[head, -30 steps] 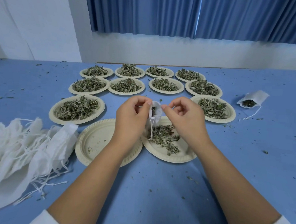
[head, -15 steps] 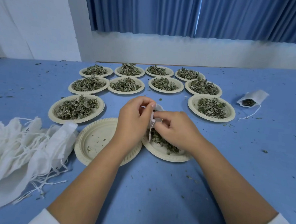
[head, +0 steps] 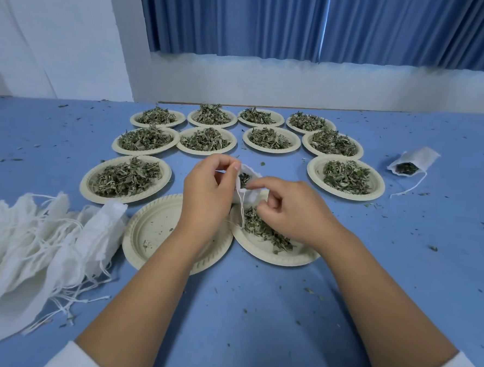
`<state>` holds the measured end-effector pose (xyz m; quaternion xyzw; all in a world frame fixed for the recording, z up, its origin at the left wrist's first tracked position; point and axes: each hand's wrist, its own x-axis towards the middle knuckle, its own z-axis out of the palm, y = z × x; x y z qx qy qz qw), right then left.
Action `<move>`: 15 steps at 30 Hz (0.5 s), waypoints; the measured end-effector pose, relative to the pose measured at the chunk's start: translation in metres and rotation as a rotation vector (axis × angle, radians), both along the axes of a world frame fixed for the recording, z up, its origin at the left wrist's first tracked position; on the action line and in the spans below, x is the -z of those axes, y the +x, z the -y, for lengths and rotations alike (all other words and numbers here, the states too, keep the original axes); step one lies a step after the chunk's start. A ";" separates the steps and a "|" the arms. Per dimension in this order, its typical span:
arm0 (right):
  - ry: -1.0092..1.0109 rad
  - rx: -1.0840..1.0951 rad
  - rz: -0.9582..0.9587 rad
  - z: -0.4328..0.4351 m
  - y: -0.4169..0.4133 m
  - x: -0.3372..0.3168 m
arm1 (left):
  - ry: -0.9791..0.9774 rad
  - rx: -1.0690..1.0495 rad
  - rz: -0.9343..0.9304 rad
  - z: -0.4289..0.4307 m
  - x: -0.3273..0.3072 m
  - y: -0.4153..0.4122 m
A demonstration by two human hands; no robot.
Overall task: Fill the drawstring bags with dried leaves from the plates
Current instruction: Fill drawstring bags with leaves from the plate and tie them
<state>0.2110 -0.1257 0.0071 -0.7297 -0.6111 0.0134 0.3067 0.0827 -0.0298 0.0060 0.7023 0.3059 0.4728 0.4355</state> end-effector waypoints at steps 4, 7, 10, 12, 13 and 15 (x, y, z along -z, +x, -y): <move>0.006 -0.045 -0.071 0.000 0.000 0.001 | 0.002 -0.011 -0.008 0.000 0.000 0.000; 0.018 -0.048 -0.110 0.001 0.003 0.000 | 0.012 -0.030 -0.014 -0.001 0.000 -0.001; 0.032 0.010 -0.167 0.001 0.011 0.000 | 0.026 -0.042 -0.031 -0.004 0.003 0.000; -0.022 0.040 -0.180 0.001 0.018 -0.001 | 0.035 -0.046 -0.048 -0.005 0.005 0.001; -0.092 0.039 -0.160 0.002 0.022 -0.001 | 0.037 -0.050 -0.054 -0.006 0.005 0.001; -0.275 -0.006 -0.078 0.004 0.029 0.000 | 0.035 -0.058 -0.062 -0.007 0.006 0.001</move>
